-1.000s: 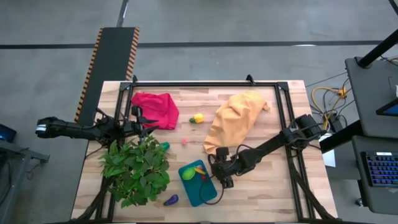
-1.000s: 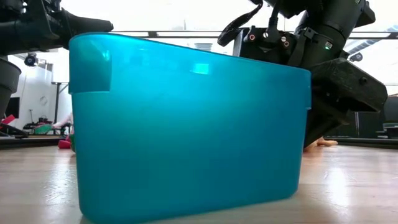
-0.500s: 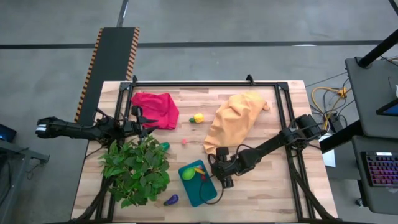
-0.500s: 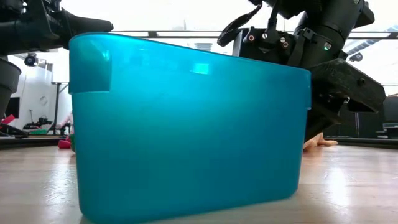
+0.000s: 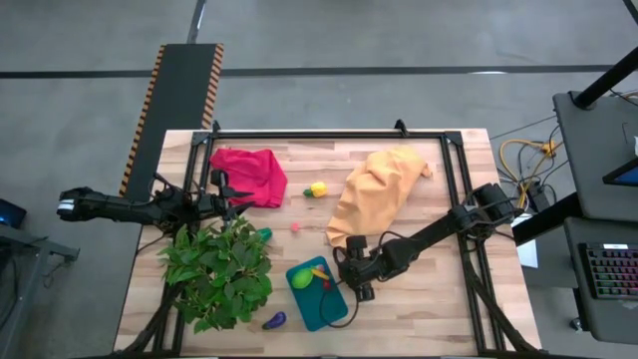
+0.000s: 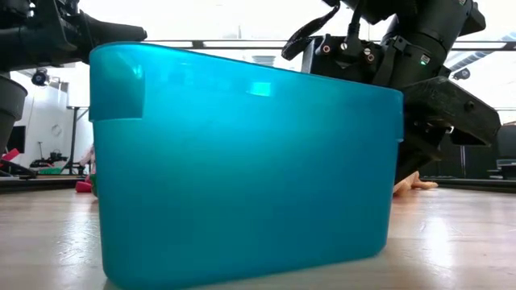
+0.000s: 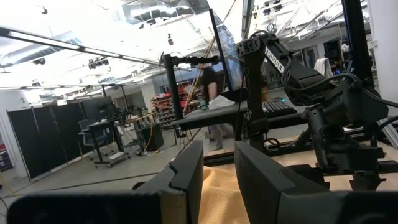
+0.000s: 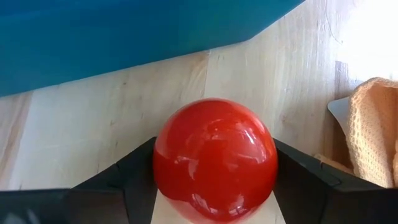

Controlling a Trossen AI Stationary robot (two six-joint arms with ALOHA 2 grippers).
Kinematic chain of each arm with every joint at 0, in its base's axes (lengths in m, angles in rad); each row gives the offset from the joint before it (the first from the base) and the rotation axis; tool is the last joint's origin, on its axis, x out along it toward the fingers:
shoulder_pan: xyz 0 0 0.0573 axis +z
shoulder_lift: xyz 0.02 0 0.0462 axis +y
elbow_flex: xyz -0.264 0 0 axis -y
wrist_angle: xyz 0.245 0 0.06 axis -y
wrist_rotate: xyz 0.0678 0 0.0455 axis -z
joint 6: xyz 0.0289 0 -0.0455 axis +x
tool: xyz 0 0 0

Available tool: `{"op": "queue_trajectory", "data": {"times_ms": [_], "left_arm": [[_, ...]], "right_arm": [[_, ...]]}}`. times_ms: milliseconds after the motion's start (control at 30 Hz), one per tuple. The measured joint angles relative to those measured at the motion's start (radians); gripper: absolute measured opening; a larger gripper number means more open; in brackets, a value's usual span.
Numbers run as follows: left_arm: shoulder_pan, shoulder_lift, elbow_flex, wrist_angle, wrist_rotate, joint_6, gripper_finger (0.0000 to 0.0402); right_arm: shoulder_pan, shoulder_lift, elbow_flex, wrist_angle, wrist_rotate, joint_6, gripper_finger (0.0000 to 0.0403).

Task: Pick and placing Produce into tupperware
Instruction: Put the tomato into the bin

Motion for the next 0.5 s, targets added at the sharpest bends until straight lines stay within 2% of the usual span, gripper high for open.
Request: {"op": "queue_trajectory", "data": {"times_ms": [500], "left_arm": [[0.0,0.0,0.0,0.0,0.0,0.002,0.0078]], "right_arm": [[0.0,-0.001,0.021,-0.02,0.002,-0.044,0.0246]]}}
